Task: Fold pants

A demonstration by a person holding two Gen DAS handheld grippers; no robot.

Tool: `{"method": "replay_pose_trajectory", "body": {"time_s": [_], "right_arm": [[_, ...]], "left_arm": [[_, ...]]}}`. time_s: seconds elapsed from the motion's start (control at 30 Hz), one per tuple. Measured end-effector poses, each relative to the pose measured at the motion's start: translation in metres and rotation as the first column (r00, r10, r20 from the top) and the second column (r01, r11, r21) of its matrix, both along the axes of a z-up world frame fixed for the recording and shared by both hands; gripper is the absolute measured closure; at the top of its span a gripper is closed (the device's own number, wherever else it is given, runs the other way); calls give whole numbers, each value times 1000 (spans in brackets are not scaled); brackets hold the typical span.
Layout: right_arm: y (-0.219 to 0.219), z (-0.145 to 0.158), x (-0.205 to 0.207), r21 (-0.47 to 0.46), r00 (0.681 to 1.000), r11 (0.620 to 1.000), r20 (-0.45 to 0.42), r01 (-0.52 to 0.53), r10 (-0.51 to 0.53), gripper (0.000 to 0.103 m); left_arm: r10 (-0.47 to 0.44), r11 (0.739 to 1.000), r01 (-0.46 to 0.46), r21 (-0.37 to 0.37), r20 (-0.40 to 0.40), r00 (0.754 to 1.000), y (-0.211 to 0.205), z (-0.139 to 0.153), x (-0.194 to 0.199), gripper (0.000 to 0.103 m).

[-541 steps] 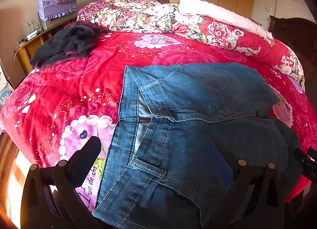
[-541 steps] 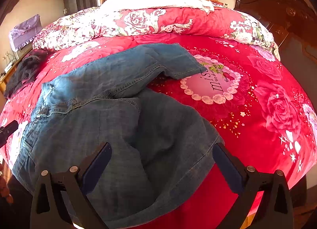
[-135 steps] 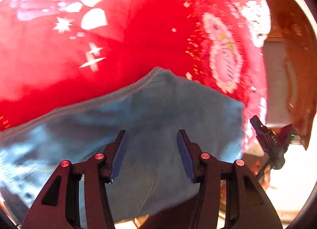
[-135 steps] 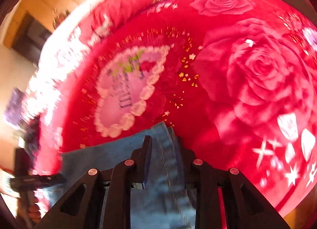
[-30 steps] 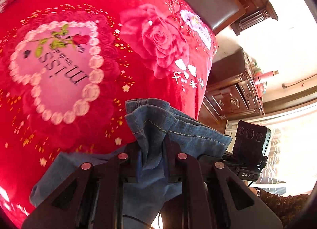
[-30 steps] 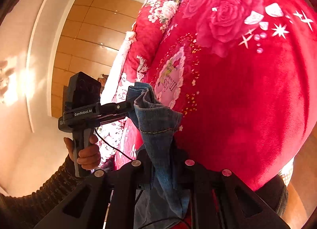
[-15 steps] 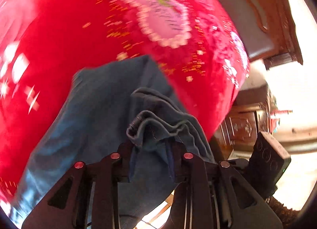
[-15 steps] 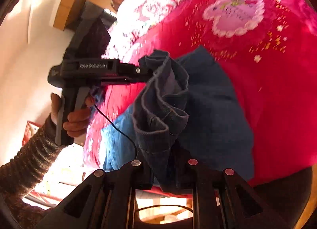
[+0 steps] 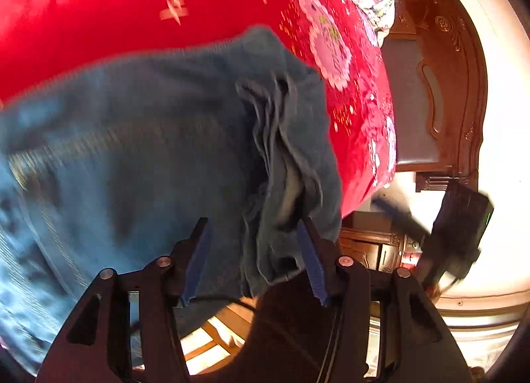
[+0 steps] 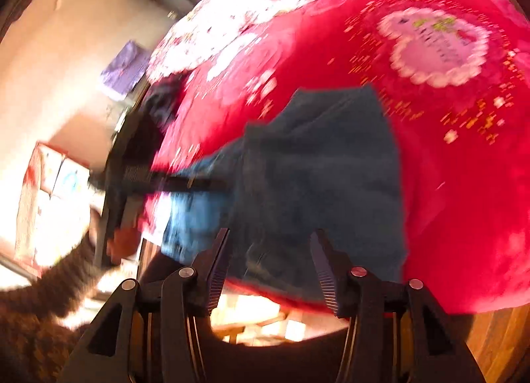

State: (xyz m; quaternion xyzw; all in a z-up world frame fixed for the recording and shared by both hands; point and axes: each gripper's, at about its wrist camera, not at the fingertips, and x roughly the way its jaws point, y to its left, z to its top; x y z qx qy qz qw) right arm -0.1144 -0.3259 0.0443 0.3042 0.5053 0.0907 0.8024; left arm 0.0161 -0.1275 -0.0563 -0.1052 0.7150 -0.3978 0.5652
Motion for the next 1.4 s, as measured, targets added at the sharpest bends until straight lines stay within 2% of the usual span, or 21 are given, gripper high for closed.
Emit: {"method": "replay_pose_trajectory", "body": {"time_s": [0.17, 0.23, 0.33, 0.4, 0.47, 0.5, 0.53, 0.57, 0.6, 0.67, 0.7, 0.8, 0.87, 0.93, 0.97, 1.0, 1.07, 1.17, 1.23, 1.33, 1.4], "right_arm": [[-16, 2, 65, 0, 1000, 1000, 16, -2, 2, 51], [-8, -2, 98, -5, 999, 999, -10, -49, 49, 51], [15, -12, 145, -56, 986, 986, -68, -158, 154, 50], [34, -21, 163, -131, 966, 960, -104, -248, 235, 51], [58, -35, 172, -254, 936, 903, -158, -347, 315, 55], [69, -42, 175, -320, 914, 858, -189, -402, 358, 87], [75, -49, 173, -335, 895, 831, -206, -445, 396, 97], [82, -52, 173, -362, 884, 807, -229, -467, 408, 97], [87, -47, 176, -375, 888, 805, -216, -460, 407, 97], [90, -37, 181, -319, 903, 845, -166, -429, 397, 97], [93, -43, 185, -305, 900, 847, -180, -435, 397, 97], [108, -75, 193, -359, 840, 767, -338, -532, 424, 92], [96, -63, 192, -310, 858, 806, -289, -504, 425, 92], [67, -37, 188, -253, 900, 867, -206, -429, 385, 78], [47, -25, 184, -250, 923, 891, -172, -379, 344, 66], [25, -14, 179, -284, 945, 903, -149, -322, 290, 59], [-13, -9, 165, -330, 966, 911, -148, -248, 210, 59], [-62, -24, 143, -282, 979, 950, -187, -132, 80, 59], [-77, -37, 134, -236, 981, 969, -194, -75, 29, 59], [-85, -59, 132, -215, 976, 976, -218, -29, -19, 59], [-87, -71, 132, -193, 976, 981, -215, -4, -38, 59]], "left_arm": [[-85, 996, 85, 34, -25, 996, -27, -19, -46, 51], [-51, 998, 51, 25, -24, 998, -28, -20, -52, 51], [62, 997, -66, -30, -116, 991, -16, -28, -53, 51], [95, 995, -100, -26, -148, 984, -10, -35, -51, 51], [121, 992, -126, -22, -166, 979, -5, -38, -50, 55], [128, 991, -133, -20, -167, 978, -3, -38, -50, 59], [134, 990, -139, -16, -162, 978, -2, -36, -49, 60], [139, 990, -142, -14, -152, 979, -1, -34, -50, 60], [145, 989, -148, -8, -141, 979, 0, -33, -49, 60], [172, 985, -173, 11, -150, 974, 3, -40, -46, 63], [185, 983, -183, 24, -168, 968, 4, -45, -46, 67], [171, 985, -168, 34, -173, 970, 5, -45, -46, 68], [142, 990, -139, 29, -133, 981, 5, -33, -45, 68], [109, 994, -110, -7, -101, 989, 2, -15, -41, 68], [94, 995, -97, -26, -78, 993, 3, -3, -39, 68], [91, 995, -92, -43, -40, 995, 7, 8, -38, 68], [97, 994, -93, -59, 65, 993, 16, 33, -28, 68], [131, 991, -126, -44, 145, 981, 17, 46, -3, 65], [168, 986, -167, -20, 132, 977, 9, 41, 18, 62], [231, 973, -232, 15, 53, 971, -8, 20, 38, 62], [260, 965, -260, 5, -14, 965, -22, 8, 40, 62]]}}
